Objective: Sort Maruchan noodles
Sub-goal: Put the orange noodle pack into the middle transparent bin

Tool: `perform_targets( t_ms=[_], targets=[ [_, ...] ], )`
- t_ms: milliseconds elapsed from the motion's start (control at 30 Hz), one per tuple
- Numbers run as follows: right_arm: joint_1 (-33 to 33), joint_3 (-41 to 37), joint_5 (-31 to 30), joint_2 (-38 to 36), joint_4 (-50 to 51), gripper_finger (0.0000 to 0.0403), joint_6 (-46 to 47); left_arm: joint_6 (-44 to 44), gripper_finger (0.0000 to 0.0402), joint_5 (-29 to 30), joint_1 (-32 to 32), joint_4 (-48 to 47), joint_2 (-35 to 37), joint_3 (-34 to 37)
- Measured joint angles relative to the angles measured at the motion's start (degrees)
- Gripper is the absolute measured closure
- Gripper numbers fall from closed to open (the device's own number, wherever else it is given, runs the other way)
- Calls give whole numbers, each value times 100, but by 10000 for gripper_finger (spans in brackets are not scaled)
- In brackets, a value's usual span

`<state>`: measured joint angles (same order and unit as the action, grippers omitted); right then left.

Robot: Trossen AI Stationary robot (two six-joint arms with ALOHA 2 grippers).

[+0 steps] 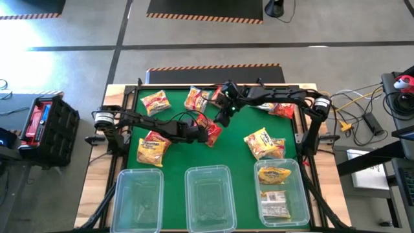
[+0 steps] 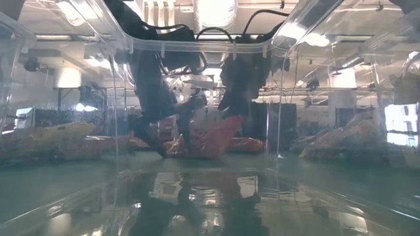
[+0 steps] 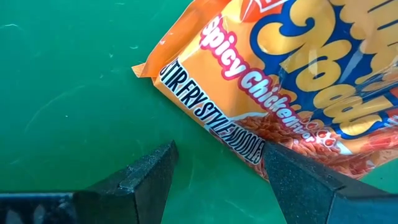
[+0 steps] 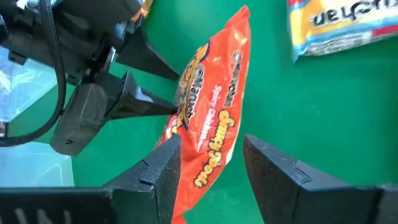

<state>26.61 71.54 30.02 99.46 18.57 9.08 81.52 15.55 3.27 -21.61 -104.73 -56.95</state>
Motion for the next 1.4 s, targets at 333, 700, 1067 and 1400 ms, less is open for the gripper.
perform_targets(
  t_ms=[333,700,1067,1400],
  targets=[
    [-22,-95,-7,0,-131,182,262,-140,171,0,0,-2,0,2],
    [-267,-147,-387,0,-137,148,242,-200,171,28,0,0,-2,2],
    [-421,-182,-767,0,-408,147,383,-203,171,39,-1,0,-2,2],
    [-511,-518,-1214,2,-1050,147,750,-203,171,42,-2,0,-2,2]
  ],
)
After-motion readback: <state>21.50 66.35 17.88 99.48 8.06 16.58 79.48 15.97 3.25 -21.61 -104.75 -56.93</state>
